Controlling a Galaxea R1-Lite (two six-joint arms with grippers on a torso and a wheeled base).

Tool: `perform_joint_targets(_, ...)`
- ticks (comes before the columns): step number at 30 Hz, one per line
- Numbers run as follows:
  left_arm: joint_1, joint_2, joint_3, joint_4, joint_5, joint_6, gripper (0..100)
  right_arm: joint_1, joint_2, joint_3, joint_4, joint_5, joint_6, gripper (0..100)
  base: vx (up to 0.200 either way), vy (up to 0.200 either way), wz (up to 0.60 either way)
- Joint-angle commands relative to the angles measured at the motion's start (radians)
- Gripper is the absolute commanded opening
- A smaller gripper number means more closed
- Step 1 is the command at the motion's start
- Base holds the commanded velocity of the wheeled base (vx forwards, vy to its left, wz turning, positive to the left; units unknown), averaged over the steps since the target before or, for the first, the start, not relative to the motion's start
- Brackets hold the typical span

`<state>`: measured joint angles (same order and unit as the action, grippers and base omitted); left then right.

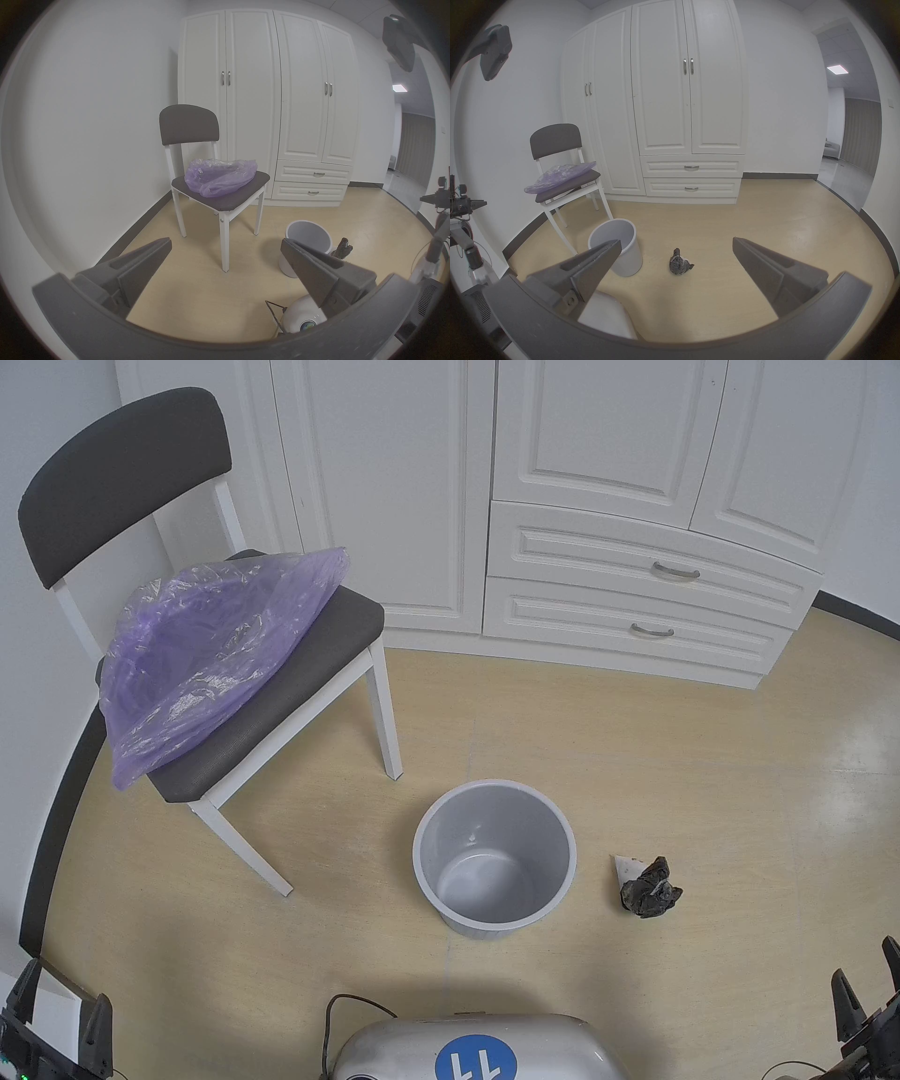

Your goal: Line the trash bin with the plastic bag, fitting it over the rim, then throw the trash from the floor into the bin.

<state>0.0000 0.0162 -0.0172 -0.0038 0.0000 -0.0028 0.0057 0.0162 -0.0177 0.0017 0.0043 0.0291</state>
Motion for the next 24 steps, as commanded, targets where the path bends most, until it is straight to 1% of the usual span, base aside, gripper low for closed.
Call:
perform_joint_targets(1,0.000,-0.016,0.017,0.001,0.003,-0.002,100,-0.001,-0.016,0.016,0.000,0.000,-0.003,100,0.000,0.000,0.00)
perform_joint_targets(7,0.000,-0.016,0.017,-0.001,0.006,-0.010,100,-0.001,-0.016,0.016,0.000,0.000,-0.005,100,0.000,0.000,0.00)
perform_joint_targets(8,0.000,-0.016,0.017,-0.001,0.025,-0.019,100,-0.001,-0.016,0.016,0.000,0.000,-0.006,100,0.000,0.000,0.00)
perform_joint_targets(13,0.000,-0.016,0.017,-0.001,0.017,0.000,100,-0.001,-0.016,0.018,0.000,0.000,-0.006,100,0.000,0.000,0.00)
perform_joint_targets(24,0.000,-0.016,0.017,-0.001,0.028,-0.020,100,-0.003,-0.016,0.018,-0.002,0.002,-0.009,100,0.000,0.000,0.00)
